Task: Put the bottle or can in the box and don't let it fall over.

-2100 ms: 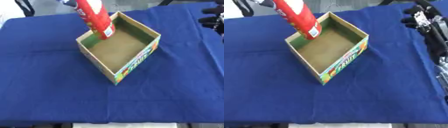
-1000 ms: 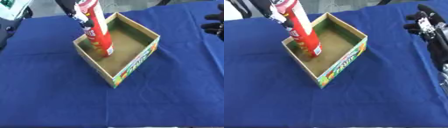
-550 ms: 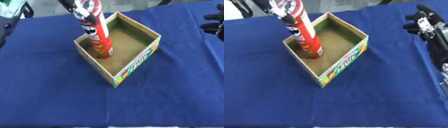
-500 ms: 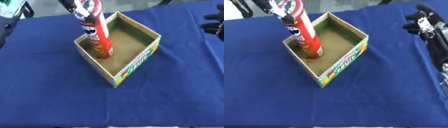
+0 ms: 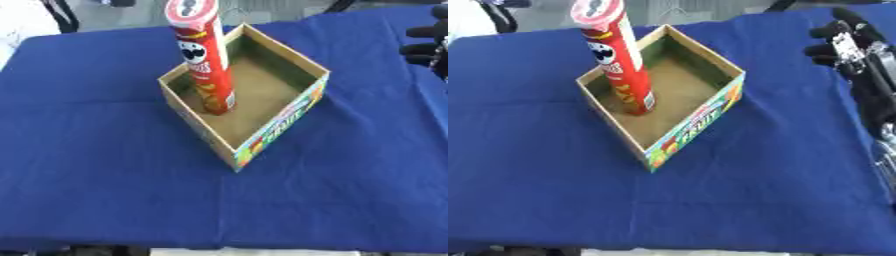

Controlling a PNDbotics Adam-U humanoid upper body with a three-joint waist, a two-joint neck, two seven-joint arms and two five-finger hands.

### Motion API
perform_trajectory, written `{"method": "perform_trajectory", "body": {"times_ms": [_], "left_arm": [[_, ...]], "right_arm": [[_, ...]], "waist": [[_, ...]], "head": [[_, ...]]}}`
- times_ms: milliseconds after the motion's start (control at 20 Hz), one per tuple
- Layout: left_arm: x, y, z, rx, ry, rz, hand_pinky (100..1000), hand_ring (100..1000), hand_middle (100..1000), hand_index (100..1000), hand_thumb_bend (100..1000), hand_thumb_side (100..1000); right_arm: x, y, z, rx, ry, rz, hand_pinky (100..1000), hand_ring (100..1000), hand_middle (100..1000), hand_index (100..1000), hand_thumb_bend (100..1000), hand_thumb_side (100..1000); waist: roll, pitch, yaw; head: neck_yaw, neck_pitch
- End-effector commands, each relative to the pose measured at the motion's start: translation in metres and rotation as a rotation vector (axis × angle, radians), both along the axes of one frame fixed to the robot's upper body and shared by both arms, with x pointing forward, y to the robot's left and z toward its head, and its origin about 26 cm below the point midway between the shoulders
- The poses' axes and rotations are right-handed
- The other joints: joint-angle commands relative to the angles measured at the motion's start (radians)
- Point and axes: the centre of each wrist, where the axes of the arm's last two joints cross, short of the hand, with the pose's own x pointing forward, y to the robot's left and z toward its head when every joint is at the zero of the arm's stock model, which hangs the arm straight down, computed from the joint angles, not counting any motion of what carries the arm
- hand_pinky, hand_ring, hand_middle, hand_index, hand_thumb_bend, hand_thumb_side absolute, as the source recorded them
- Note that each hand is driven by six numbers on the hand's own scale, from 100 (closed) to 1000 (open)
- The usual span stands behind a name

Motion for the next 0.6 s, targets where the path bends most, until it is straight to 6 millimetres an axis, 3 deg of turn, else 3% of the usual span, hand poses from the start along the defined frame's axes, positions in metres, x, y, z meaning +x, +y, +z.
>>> {"method": "perform_trajectory", "body": {"times_ms": [50, 300, 350, 600], "left_arm": [[-0.018, 0.03, 0.016, -0.051, -0.062, 0.07, 413, 615, 662, 771, 475, 498], [-0.029, 0.056, 0.001, -0.123, -0.059, 0.138, 411, 615, 671, 767, 373, 561], [-0.031, 0.061, -0.002, -0.142, -0.057, 0.15, 410, 614, 665, 768, 315, 595], [-0.043, 0.076, -0.013, -0.242, -0.056, 0.187, 406, 615, 660, 785, 199, 700]], "right_arm": [[-0.003, -0.004, 0.01, -0.02, -0.035, -0.013, 840, 766, 785, 992, 100, 781], [-0.004, -0.005, 0.01, -0.012, -0.043, -0.02, 839, 766, 785, 991, 100, 780], [-0.004, -0.005, 0.01, -0.01, -0.046, -0.02, 839, 767, 785, 990, 100, 778], [-0.004, -0.005, 0.012, -0.004, -0.059, -0.02, 839, 767, 786, 988, 100, 775]], "waist": [[-0.008, -0.025, 0.005], [-0.024, -0.03, 0.016], [-0.028, -0.032, 0.019], [-0.044, -0.036, 0.029]], "head": [[-0.004, -0.009], [-0.003, -0.017], [-0.003, -0.018], [-0.001, -0.02]]}}
